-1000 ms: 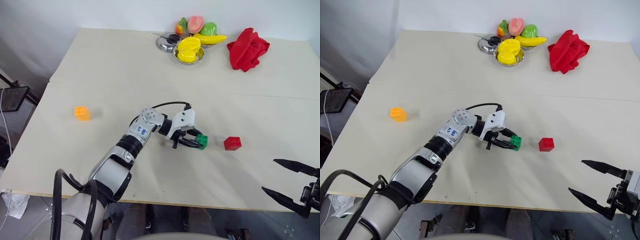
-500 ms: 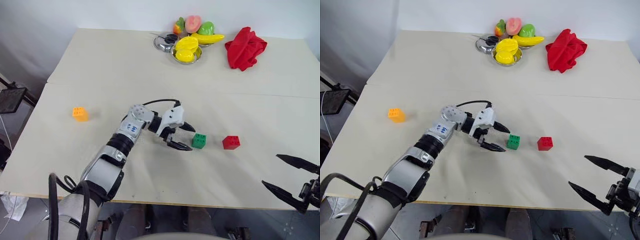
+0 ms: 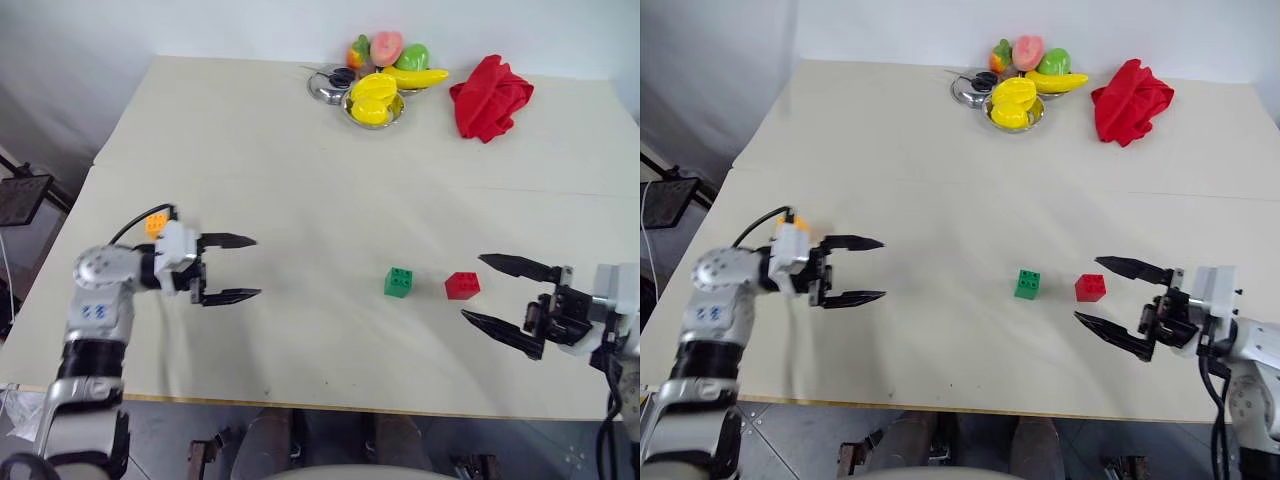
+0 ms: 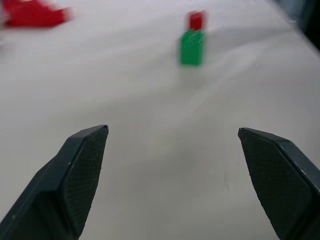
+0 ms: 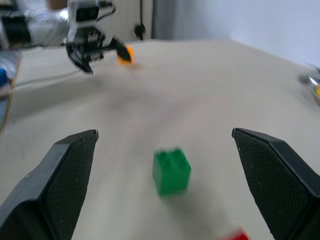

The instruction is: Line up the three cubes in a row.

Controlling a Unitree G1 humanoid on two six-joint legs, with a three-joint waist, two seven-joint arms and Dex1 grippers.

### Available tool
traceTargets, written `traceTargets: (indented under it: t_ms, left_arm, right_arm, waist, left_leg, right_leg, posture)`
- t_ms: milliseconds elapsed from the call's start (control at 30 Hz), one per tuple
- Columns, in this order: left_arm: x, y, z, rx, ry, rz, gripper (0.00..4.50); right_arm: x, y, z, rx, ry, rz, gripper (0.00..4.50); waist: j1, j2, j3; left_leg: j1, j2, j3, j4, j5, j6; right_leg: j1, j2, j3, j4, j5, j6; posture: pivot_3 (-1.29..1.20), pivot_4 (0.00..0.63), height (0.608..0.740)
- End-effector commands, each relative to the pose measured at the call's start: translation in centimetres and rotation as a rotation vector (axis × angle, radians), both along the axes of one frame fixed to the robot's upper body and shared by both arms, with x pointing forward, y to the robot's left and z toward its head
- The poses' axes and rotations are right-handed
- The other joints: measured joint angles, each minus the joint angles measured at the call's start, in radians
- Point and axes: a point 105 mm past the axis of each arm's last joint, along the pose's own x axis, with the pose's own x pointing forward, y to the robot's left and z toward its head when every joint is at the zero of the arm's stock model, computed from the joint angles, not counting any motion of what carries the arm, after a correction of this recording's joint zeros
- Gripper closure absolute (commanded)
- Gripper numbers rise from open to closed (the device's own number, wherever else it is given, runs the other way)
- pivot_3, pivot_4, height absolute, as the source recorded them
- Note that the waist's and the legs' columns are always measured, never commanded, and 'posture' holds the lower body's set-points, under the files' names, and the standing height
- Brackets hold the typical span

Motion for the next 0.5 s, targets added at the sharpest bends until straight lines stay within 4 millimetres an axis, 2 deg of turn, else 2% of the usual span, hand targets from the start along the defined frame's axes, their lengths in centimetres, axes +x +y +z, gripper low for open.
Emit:
traceTargets:
  t_ms: [33,67,167,233,333,400,500]
  left_arm:
    - [-2.7,3.6,0.0,-0.039,-0.123,0.315,0.11]
    - [-3.3,4.2,-0.1,-0.062,-0.129,0.382,0.11]
    - [-6.4,9.6,-2.2,-0.209,-0.099,0.79,0.11]
    - [-8.0,11.9,-3.2,-0.26,-0.084,0.95,0.11]
    - [-8.8,12.5,-3.6,-0.33,-0.05,1.02,0.11]
    - [-8.5,12.1,-3.5,-0.38,-0.033,1.027,0.11]
    - [-6.6,11.0,-2.5,-0.441,-0.021,1.002,0.11]
  right_arm:
    - [-0.1,1.9,0.7,0.043,-0.064,0.066,0.0]
    - [0.0,2.2,0.8,0.047,-0.075,0.075,0.0]
    - [0.3,3.0,0.9,0.048,-0.099,0.098,0.0]
    - [0.6,3.1,0.7,0.053,-0.081,0.102,0.0]
    - [0.6,3.1,0.4,0.039,-0.074,0.11,0.0]
    - [0.6,2.9,0.1,0.027,-0.076,0.107,0.0]
    - [0.5,2.5,-0.2,0.006,-0.064,0.105,0.0]
  waist:
    - [-0.01,0.0,0.0]
    - [-0.013,0.0,0.0]
    - [-0.006,-0.001,0.0]
    - [-0.003,-0.003,-0.001]
    - [0.008,-0.004,-0.001]
    - [0.011,-0.005,-0.002]
    - [0.009,-0.005,-0.002]
  left_leg:
    - [0.001,0.0,0.0,0.0,0.0,0.0]
    - [0.001,0.0,0.0,-0.002,-0.001,0.0]
    - [0.001,0.0,0.0,-0.002,-0.001,0.0]
    - [0.002,0.0,0.0,-0.001,-0.001,0.0]
    - [0.002,0.0,-0.001,-0.001,-0.001,-0.001]
    - [0.002,-0.002,-0.001,-0.001,-0.002,-0.001]
    - [0.002,-0.003,-0.001,-0.001,-0.004,-0.003]
  right_leg:
    - [0.0,0.0,0.001,0.0,0.0,0.0]
    - [0.0,-0.001,0.001,-0.001,0.0,0.0]
    - [0.001,-0.001,0.001,-0.001,0.0,0.0]
    - [0.002,-0.001,0.001,-0.001,0.0,0.0]
    - [0.001,-0.002,0.0,0.0,0.0,-0.001]
    - [0.001,-0.004,0.0,0.0,0.0,-0.001]
    - [0.0,-0.007,0.0,0.001,0.0,-0.001]
  posture:
    - [0.0,0.15,0.74]
    - [0.0,0.15,0.74]
    - [0.0,0.15,0.74]
    - [0.0,0.15,0.74]
    - [0.0,0.15,0.74]
    - [0.0,0.15,0.74]
    - [0.0,0.15,0.74]
